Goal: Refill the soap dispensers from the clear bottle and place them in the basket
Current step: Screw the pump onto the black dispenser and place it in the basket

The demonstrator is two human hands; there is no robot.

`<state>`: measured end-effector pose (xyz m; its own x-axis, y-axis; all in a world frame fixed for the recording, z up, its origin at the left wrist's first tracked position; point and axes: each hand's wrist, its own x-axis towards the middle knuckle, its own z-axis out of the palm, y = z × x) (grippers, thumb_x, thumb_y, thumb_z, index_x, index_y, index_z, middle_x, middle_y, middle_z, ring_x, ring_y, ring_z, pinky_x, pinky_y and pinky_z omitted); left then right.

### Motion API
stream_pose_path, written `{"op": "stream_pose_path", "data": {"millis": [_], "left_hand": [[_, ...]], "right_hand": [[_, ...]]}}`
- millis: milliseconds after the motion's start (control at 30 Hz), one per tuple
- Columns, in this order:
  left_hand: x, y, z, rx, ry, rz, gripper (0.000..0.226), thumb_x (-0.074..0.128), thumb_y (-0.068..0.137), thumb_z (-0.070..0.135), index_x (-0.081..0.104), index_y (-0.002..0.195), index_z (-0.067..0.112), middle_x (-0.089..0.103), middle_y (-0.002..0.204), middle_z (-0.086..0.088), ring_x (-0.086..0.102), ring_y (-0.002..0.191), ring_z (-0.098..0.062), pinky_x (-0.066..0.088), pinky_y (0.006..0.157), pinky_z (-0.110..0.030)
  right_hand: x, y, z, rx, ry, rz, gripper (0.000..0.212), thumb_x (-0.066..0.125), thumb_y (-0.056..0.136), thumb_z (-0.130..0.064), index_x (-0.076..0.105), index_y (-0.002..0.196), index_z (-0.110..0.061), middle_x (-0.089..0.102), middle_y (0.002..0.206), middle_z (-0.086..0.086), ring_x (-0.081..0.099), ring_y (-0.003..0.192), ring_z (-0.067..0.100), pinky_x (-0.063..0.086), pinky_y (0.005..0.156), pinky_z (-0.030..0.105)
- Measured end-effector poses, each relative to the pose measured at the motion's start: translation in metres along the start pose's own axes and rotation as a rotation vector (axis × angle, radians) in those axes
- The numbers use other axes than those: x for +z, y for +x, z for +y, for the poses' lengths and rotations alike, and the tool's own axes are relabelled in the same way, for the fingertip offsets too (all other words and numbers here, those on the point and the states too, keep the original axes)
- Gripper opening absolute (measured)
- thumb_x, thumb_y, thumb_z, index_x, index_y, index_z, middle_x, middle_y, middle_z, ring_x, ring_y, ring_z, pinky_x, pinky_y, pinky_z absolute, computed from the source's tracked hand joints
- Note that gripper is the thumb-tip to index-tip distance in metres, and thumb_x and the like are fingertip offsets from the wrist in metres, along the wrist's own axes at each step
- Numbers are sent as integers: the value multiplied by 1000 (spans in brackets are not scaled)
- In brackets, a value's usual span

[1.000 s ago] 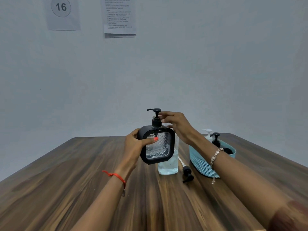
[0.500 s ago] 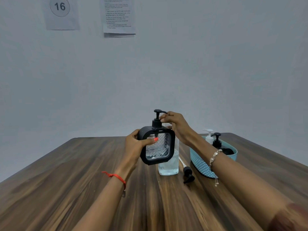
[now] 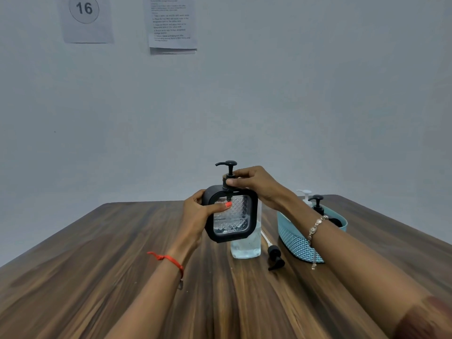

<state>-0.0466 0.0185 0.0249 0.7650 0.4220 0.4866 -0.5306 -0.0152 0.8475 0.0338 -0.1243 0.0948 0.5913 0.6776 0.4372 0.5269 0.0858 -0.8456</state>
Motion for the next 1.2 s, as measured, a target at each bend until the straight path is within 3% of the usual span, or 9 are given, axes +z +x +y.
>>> {"op": "stream_pose_path", "data": {"millis": [100,200,300,433,533,700,867,1000,1200], "left_hand": [[2,0,1,9,14,6,42,83,57,-1,68,96,4,74,84,-6,72,77,-23,56,61,-26],[5,0,0,11,13,17,41,81,57,-2,68,95,4,75,81,-4,72,75,-20,55,60,-24],[7,-2,-2,8,5,21,41,80,58,-2,67,96,5,75,82,-4,72,75,-20,55,59,-23],[7,-3,-4,-1,12,24,40,80,58,-3,67,95,7,75,80,-2,72,73,-18,54,57,-22],[8,-2,-5,-10,22,16,41,82,58,-2,67,94,8,75,80,-2,72,74,-19,55,58,-24],[21,2,-5,-12,-15,30,38,83,57,4,68,91,11,75,82,-2,72,77,-19,56,61,-25],[50,16,2,10,1,-1,35,82,60,4,67,89,14,74,77,3,71,72,-13,54,58,-21],[81,28,6,52,74,-54,35,82,62,6,65,90,17,72,83,2,69,72,-9,53,59,-17],[130,44,13,189,217,-43,47,84,64,20,58,104,19,66,92,10,64,81,-1,52,64,-13]], "right_hand": [[3,-3,-2,-18,-40,102,6,80,68,-17,74,68,-17,71,62,-5,66,59,7,51,57,14],[11,-2,-1,-22,-47,205,19,85,62,-19,68,52,-20,68,53,-8,64,50,4,46,48,12],[16,-2,3,-51,-65,275,22,85,62,-19,66,50,-19,67,50,-10,64,49,1,44,46,10],[17,-3,6,-41,-100,319,24,84,62,-20,69,63,-1,64,47,-9,61,45,0,42,44,9],[13,-6,8,-33,-119,309,29,84,63,-21,69,71,1,66,54,-7,62,48,3,44,47,13],[-13,-14,3,-27,-112,184,17,80,69,-23,74,85,-20,73,77,-4,69,69,6,52,65,18],[-69,-23,-1,144,-247,11,49,71,78,-10,58,124,-18,65,114,2,62,103,17,51,87,36],[-104,-27,-8,148,-270,63,48,68,78,0,57,123,-8,64,109,3,63,93,12,55,72,23],[-153,-24,-18,123,-234,138,48,66,76,8,59,120,-9,68,103,1,66,92,13,58,70,25]]}}
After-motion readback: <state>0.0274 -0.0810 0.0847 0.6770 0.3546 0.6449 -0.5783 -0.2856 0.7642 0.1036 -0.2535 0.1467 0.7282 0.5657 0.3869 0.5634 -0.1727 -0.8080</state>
